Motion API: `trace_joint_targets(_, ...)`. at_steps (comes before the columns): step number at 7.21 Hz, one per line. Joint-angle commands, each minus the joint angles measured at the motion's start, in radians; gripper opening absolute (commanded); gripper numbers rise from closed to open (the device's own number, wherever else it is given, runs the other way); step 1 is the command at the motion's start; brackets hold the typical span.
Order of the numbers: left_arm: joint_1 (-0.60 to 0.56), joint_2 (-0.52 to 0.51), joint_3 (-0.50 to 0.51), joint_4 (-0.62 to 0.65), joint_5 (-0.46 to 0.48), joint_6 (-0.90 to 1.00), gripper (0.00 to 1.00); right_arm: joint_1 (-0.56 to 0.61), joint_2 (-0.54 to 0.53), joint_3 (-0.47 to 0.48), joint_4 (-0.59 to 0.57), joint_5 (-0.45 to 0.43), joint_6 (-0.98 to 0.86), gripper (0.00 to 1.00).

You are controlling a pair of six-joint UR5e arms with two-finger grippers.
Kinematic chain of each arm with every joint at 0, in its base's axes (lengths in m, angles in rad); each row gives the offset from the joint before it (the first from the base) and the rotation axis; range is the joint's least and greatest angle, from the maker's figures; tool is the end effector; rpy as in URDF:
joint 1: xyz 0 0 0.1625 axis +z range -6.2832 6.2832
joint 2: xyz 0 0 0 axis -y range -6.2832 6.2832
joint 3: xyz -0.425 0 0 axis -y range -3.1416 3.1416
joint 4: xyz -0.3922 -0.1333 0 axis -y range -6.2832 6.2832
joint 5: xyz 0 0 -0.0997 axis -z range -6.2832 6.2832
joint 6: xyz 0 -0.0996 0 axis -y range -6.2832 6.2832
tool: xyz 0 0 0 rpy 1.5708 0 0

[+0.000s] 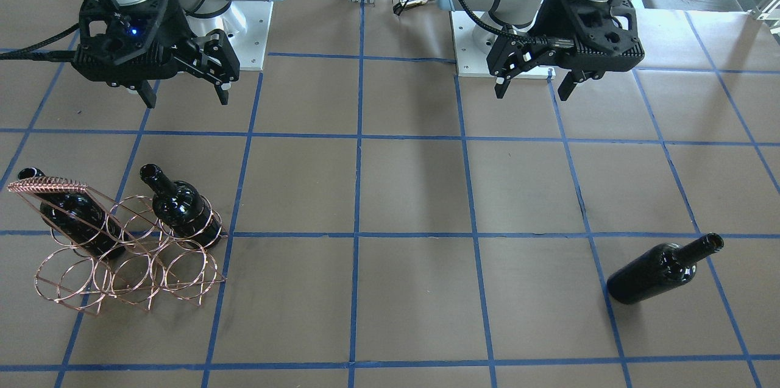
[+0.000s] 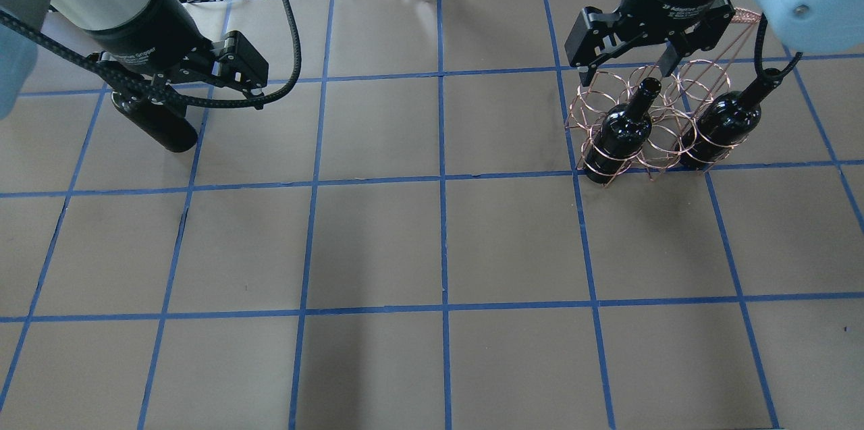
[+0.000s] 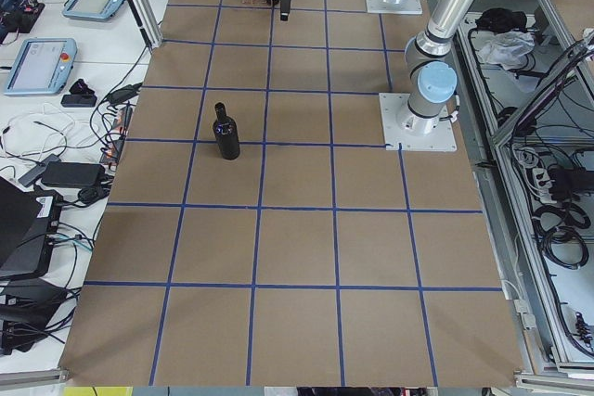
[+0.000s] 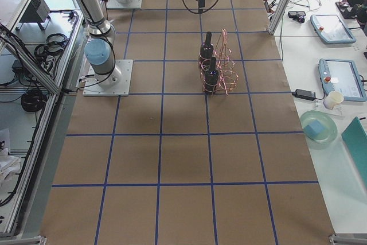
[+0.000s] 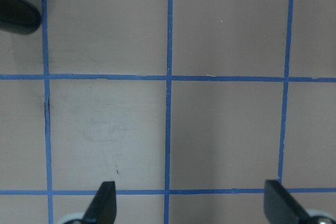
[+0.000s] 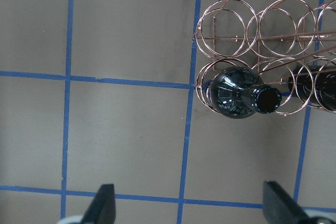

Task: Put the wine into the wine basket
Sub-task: 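Lower the left gripper onto the neck of the lying dark bottle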

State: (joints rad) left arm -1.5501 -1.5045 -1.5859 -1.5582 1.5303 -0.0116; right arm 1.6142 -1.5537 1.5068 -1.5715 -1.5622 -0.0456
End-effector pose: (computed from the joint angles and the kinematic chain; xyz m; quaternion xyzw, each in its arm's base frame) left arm -0.1276 -0.4721 0.5137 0.0155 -0.9992 0.0320 0.0201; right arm 0.1559 -0.4971 0.5111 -0.0446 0.9987 -0.0238 0.0043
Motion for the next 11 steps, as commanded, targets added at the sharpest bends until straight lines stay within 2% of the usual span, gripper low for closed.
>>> trace_joint_targets(1,0.007,-0.008,0.001,0.004,0.001,0.008,1.0,0.003,0.004,-0.002,-0.002,0.007,-0.005,1.0)
trace_joint_targets(6,0.024,-0.022,0.0,0.015,-0.001,0.025,1.0,0.001,0.006,0.0,-0.019,0.01,-0.003,1.0)
trace_joint_targets(8,0.099,-0.049,0.024,0.078,-0.001,0.134,1.0,0.001,0.006,0.0,-0.021,0.007,0.006,1.0)
trace_joint_targets(11,0.263,-0.159,0.127,0.075,0.01,0.339,1.0,0.001,0.006,0.001,-0.012,0.008,0.004,1.0)
